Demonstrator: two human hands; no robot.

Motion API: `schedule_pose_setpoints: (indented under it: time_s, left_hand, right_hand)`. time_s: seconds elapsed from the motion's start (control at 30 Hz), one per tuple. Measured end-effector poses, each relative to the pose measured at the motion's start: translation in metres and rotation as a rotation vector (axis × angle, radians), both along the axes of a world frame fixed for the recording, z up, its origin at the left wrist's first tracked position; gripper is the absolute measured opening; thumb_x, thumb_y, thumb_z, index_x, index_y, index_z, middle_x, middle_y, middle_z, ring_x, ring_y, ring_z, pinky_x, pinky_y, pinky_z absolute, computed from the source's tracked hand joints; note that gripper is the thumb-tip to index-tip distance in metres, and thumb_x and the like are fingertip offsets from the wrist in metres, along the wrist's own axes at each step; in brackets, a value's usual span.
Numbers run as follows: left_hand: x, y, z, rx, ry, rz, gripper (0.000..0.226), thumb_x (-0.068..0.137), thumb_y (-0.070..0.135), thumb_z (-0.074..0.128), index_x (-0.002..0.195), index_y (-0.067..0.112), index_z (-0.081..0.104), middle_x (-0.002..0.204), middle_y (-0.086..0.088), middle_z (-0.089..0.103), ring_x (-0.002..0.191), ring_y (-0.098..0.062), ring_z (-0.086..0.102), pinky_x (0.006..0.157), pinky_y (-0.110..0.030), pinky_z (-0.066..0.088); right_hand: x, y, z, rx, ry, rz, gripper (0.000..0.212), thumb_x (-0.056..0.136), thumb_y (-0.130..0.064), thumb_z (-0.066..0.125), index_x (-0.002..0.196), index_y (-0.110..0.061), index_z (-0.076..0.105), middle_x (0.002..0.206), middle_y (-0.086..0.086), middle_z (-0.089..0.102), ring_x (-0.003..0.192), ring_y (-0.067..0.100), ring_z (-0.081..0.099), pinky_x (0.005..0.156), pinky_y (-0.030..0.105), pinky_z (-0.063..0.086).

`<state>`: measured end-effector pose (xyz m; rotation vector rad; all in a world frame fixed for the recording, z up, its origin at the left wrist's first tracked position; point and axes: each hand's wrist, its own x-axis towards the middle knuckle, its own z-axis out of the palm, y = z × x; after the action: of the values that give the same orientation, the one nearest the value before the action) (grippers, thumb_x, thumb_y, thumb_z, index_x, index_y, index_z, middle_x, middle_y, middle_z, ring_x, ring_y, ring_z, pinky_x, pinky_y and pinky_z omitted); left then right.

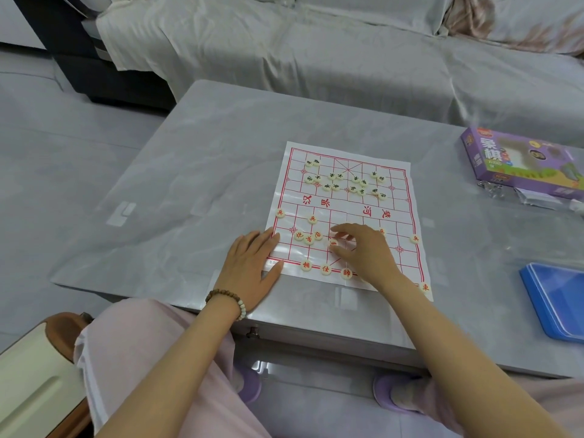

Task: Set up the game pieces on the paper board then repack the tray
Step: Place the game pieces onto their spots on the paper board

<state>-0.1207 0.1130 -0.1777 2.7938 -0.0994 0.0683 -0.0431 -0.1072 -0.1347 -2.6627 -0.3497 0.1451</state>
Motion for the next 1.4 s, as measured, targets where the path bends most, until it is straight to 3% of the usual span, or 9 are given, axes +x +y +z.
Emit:
schedule_pose_setpoints:
  time_s: [0.17, 0.3, 0.47, 0.63, 0.73, 0.93, 1.23, 1.4]
  left_hand:
    - [0.0, -0.001, 0.0, -0.026, -0.016, 0.004, 0.073, 0.084, 0.058, 0.004, 0.145, 0.025, 0.025, 0.152, 0.007, 0.023, 0.141, -0.014, 0.015, 0.111, -0.024, -0.001]
    - [-0.001, -0.001, 0.001, -0.09, -0.036, 0.049, 0.071, 0.086, 0.055, 0.004, 0.143, 0.022, 0.03, 0.151, 0.006, 0.028, 0.14, -0.015, 0.018, 0.112, -0.025, 0.002]
    - [-0.001, -0.001, 0.001, -0.088, -0.054, 0.092, 0.058, 0.093, 0.046, 0.014, 0.143, 0.022, 0.032, 0.149, 0.004, 0.031, 0.139, -0.015, 0.02, 0.11, -0.023, 0.001]
    - [-0.001, 0.001, 0.0, -0.079, -0.074, 0.097, 0.052, 0.094, 0.04, 0.02, 0.141, 0.022, 0.036, 0.147, 0.003, 0.036, 0.137, -0.016, 0.025, 0.11, -0.023, 0.004]
    - [-0.001, 0.001, 0.0, -0.078, -0.086, 0.092, 0.051, 0.094, 0.038, 0.022, 0.139, 0.02, 0.039, 0.144, 0.002, 0.039, 0.135, -0.017, 0.028, 0.109, -0.023, 0.006]
    - [-0.001, 0.001, 0.0, -0.094, -0.088, 0.092, 0.045, 0.097, 0.032, 0.031, 0.139, 0.019, 0.039, 0.144, 0.0, 0.039, 0.135, -0.019, 0.028, 0.11, -0.024, 0.007]
    - [-0.002, 0.001, 0.002, -0.099, -0.09, 0.088, 0.062, 0.088, 0.044, 0.013, 0.138, 0.019, 0.04, 0.144, 0.0, 0.04, 0.134, -0.019, 0.029, 0.111, -0.027, 0.009]
    - [-0.003, 0.0, 0.003, -0.123, -0.085, 0.101, 0.058, 0.091, 0.045, 0.016, 0.139, 0.021, 0.038, 0.144, 0.002, 0.038, 0.136, -0.016, 0.026, 0.11, -0.023, 0.005]
  right_hand:
    - [-0.003, 0.004, -0.006, -0.166, -0.125, -0.038, 0.038, 0.081, -0.052, 0.063, 0.105, -0.024, 0.066, 0.105, -0.006, 0.064, 0.098, 0.013, 0.055, 0.084, 0.028, 0.036]
    - [-0.006, 0.009, -0.007, -0.138, -0.133, -0.031, 0.03, 0.085, -0.045, 0.062, 0.106, -0.024, 0.067, 0.106, -0.005, 0.065, 0.098, 0.012, 0.054, 0.087, 0.027, 0.035]
    - [-0.024, 0.035, 0.001, 0.103, -0.099, 0.131, 0.022, 0.085, -0.037, 0.065, 0.104, -0.027, 0.069, 0.103, -0.009, 0.065, 0.092, 0.006, 0.052, 0.087, 0.027, 0.035]
    - [-0.034, 0.059, -0.004, 0.011, -0.1, 0.304, 0.02, 0.088, -0.032, 0.06, 0.106, -0.026, 0.068, 0.102, -0.005, 0.064, 0.099, 0.014, 0.052, 0.088, 0.027, 0.028]
    - [-0.035, 0.062, -0.005, 0.015, -0.096, 0.3, 0.021, 0.087, -0.033, 0.061, 0.106, -0.027, 0.068, 0.099, -0.007, 0.064, 0.098, 0.013, 0.051, 0.086, 0.021, 0.023]
    - [-0.036, 0.06, -0.003, -0.015, -0.114, 0.258, 0.03, 0.084, -0.044, 0.062, 0.107, -0.027, 0.065, 0.109, -0.008, 0.062, 0.103, 0.013, 0.051, 0.089, 0.024, 0.024]
    - [-0.037, 0.058, -0.008, -0.047, -0.139, 0.23, 0.025, 0.088, -0.043, 0.058, 0.107, -0.028, 0.066, 0.114, -0.008, 0.061, 0.107, 0.012, 0.049, 0.095, 0.026, 0.025]
    - [-0.024, 0.049, 0.002, 0.076, -0.169, 0.162, 0.026, 0.084, -0.041, 0.063, 0.106, -0.027, 0.067, 0.103, -0.008, 0.064, 0.098, 0.012, 0.054, 0.085, 0.024, 0.026]
